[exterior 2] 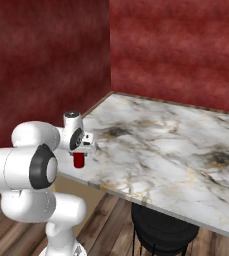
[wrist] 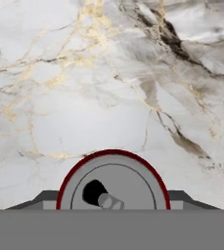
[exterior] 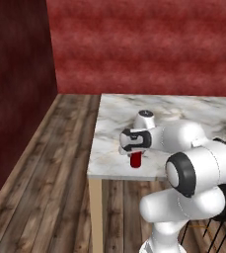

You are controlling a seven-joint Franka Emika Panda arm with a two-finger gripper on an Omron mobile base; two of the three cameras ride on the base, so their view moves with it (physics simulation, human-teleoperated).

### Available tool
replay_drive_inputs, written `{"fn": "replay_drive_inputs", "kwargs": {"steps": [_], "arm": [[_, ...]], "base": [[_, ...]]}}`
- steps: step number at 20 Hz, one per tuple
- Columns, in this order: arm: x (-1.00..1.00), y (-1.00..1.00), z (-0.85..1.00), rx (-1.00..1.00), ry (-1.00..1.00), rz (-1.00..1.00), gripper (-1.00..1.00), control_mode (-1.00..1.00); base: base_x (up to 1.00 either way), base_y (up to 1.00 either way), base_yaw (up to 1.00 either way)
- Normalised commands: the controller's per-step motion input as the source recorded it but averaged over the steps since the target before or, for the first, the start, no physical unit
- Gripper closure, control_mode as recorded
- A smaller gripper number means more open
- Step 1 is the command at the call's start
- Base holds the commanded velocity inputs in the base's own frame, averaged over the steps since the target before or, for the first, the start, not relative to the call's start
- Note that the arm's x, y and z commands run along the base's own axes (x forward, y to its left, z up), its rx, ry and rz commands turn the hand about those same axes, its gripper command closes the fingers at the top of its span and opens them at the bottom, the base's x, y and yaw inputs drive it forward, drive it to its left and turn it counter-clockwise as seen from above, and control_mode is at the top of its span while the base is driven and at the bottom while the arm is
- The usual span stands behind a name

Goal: Four empty soda cans are scattered around the kitchen. Gather all the cans and cluster them next to the stove for recycling.

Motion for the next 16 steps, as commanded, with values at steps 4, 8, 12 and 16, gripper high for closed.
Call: {"fn": "replay_drive_inputs", "kwargs": {"steps": [4, 8, 12, 16], "arm": [[0.0, -0.15, -0.3, 0.0, 0.01, 0.0, 1.0, -1.0], [-0.12, -0.25, -0.12, 0.0, -0.01, 0.0, 1.0, -1.0], [-0.5, -0.14, 0.2, 0.0, -0.07, -0.02, 1.0, -1.0], [-0.48, -0.01, 0.45, 0.0, -0.09, -0.05, 1.0, -1.0]], "base": [[0.0, 0.0, 0.0], [0.0, 0.0, 0.0], [0.0, 0.0, 0.0], [0.0, 0.0, 0.0]]}}
